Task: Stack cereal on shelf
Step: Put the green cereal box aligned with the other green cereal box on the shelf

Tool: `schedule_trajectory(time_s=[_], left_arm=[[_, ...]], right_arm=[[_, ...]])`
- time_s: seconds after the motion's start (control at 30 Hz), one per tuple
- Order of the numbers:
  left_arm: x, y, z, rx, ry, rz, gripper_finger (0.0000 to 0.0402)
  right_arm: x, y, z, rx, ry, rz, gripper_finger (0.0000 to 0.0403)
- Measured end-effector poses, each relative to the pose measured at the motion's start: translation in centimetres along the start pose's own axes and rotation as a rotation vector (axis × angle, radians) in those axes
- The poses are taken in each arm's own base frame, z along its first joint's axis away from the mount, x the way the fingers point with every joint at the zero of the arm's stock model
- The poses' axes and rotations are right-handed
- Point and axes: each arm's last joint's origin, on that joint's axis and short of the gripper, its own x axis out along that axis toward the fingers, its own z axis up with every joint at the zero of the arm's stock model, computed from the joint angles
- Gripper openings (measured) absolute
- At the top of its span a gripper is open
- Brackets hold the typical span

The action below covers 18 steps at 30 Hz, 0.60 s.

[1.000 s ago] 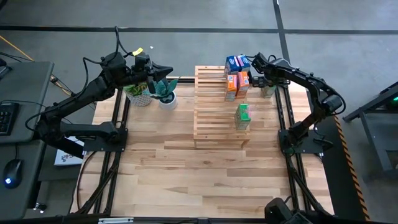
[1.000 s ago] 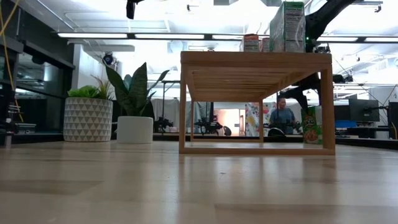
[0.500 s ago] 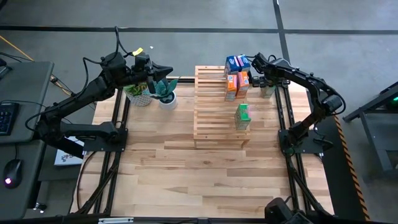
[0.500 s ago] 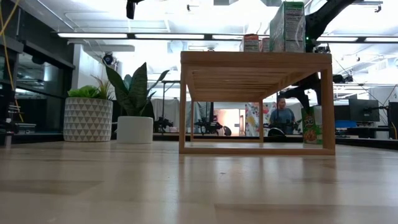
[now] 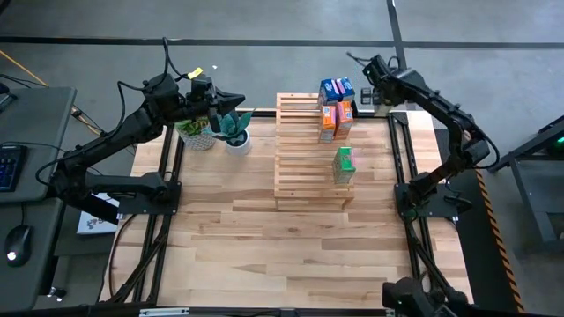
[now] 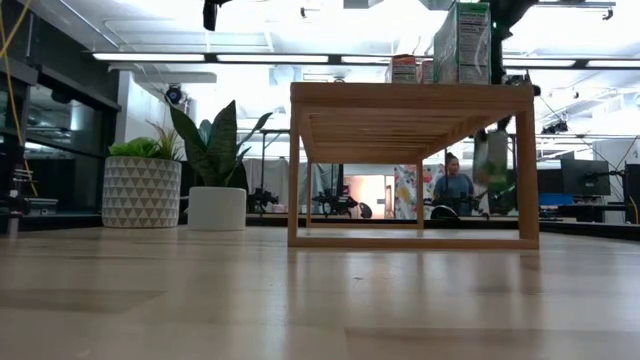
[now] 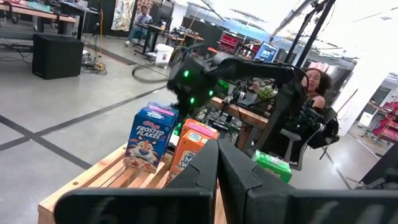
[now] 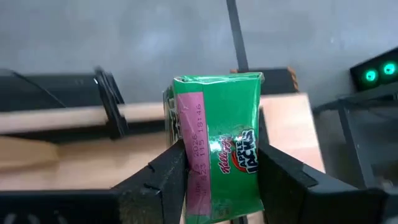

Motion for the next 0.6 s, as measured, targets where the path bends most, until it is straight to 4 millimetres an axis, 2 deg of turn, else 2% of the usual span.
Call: schedule_trajectory(time_s=[0.2, 0.33, 0.47, 0.6], left_arm=[[0.0, 0.0, 0.0, 0.000, 0.000, 0.000, 0.0000], [0.0, 0.0, 0.0, 0.000, 0.000, 0.000, 0.0000], [0.0, 0.0, 0.0, 0.000, 0.000, 0.000, 0.0000], [0.0, 0.0, 0.0, 0.000, 0.000, 0.000, 0.0000]], right_arm=[[-4.2, -0.9, 3.3, 0.048, -0.142, 0.060, 0.0160], [-8.1, -1.7, 5.4, 0.092, -0.259, 0.137, 0.0160], [-12.5, -2.3, 6.5, 0.092, -0.377, 0.226, 0.0160], [-16.4, -2.8, 6.8, 0.089, -0.476, 0.323, 0.0160]])
